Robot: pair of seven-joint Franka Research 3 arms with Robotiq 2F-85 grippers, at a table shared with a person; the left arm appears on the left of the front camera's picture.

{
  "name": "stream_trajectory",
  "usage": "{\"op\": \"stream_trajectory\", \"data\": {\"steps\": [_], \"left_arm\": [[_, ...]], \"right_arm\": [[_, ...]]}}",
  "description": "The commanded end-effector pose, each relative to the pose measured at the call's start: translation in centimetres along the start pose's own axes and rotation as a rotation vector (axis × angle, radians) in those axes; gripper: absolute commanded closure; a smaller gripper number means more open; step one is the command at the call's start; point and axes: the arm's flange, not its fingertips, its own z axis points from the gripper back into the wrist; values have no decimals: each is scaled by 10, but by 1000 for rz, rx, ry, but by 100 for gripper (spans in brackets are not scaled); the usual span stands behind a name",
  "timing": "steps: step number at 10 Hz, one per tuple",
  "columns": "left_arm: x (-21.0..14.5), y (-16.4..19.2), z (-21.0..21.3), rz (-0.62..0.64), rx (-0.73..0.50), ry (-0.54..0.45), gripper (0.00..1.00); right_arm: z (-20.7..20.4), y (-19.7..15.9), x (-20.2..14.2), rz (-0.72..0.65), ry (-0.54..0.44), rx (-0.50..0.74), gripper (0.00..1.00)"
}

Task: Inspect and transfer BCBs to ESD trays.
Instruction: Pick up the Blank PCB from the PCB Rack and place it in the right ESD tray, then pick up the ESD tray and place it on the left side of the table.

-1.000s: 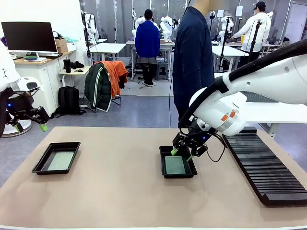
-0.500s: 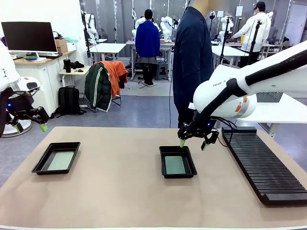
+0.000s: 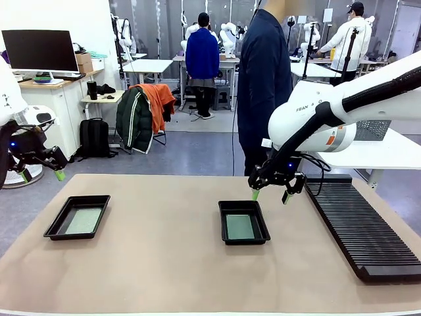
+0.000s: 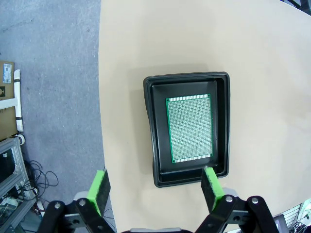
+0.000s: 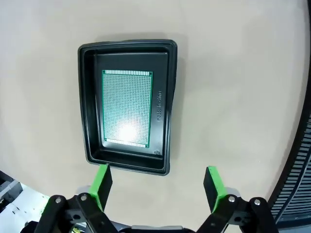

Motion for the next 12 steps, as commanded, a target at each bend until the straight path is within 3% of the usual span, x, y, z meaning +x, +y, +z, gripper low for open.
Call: {"op": "stream_trajectory", "data": {"steps": [1,12], "left_arm": [[-1,0,-2,2,1,-6,0],[-1,0,-2,2,1,-6,0]], "right_arm": [[0,3,-2,6,-7,1,0],[0,3,-2,6,-7,1,0]]}}
